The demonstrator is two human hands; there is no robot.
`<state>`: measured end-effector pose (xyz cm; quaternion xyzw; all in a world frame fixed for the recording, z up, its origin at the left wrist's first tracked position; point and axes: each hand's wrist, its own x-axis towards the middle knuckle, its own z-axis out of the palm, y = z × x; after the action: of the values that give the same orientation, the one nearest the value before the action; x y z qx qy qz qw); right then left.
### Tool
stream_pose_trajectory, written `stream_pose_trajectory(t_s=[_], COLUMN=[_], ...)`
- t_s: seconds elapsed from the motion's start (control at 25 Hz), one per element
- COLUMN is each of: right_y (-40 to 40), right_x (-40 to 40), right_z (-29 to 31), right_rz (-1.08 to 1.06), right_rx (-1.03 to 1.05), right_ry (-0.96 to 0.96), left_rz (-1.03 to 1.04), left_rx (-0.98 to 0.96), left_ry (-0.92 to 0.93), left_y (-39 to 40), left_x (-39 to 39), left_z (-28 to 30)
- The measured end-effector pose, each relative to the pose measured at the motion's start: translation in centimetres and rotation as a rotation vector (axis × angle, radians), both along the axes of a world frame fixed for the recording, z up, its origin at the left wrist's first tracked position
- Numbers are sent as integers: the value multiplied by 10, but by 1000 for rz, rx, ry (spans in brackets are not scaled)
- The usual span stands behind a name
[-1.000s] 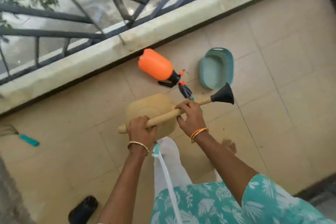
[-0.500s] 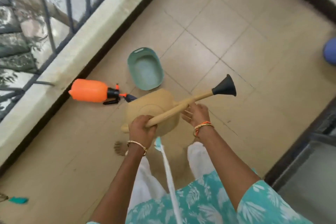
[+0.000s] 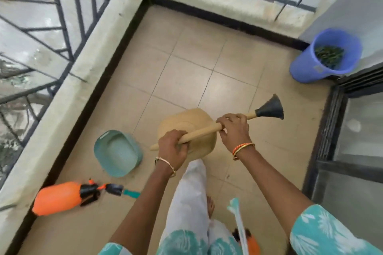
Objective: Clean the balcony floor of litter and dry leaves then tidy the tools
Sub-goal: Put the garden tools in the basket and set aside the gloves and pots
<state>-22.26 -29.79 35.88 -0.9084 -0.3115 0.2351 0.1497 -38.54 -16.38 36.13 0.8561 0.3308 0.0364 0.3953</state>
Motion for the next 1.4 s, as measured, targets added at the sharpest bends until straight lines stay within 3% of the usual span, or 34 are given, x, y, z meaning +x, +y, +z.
stream_pose_trajectory(t_s=[0.16, 0.32, 0.48, 0.6, 0.76, 0.92, 1.16, 1.4], right_y=[23, 44, 62, 71, 83, 93, 104, 114], right_x=[74, 143, 204, 254, 325, 391, 505, 561], right_z=[-19, -36, -47, -53, -68, -96, -162, -207], right_rz=[43, 47, -69, -184, -271, -317, -348, -320], right_rx=[-58, -121, -106, -66, -22, 10, 7, 16], right_ry=[79, 33, -14, -60, -81, -86, -48, -73], left_rz=[-65, -93, -109, -43, -112, -255, -250, -270], left_rx=[65, 83, 145, 73, -16, 79, 68, 83], left_ry=[40, 42, 232, 325, 224, 300, 436, 489], left_y=[27, 62, 94, 107, 113, 110, 98, 89], left_x=[81, 159, 247, 304, 382, 461, 568, 634], left_z=[-22, -42, -53, -53, -60, -82, -138, -174])
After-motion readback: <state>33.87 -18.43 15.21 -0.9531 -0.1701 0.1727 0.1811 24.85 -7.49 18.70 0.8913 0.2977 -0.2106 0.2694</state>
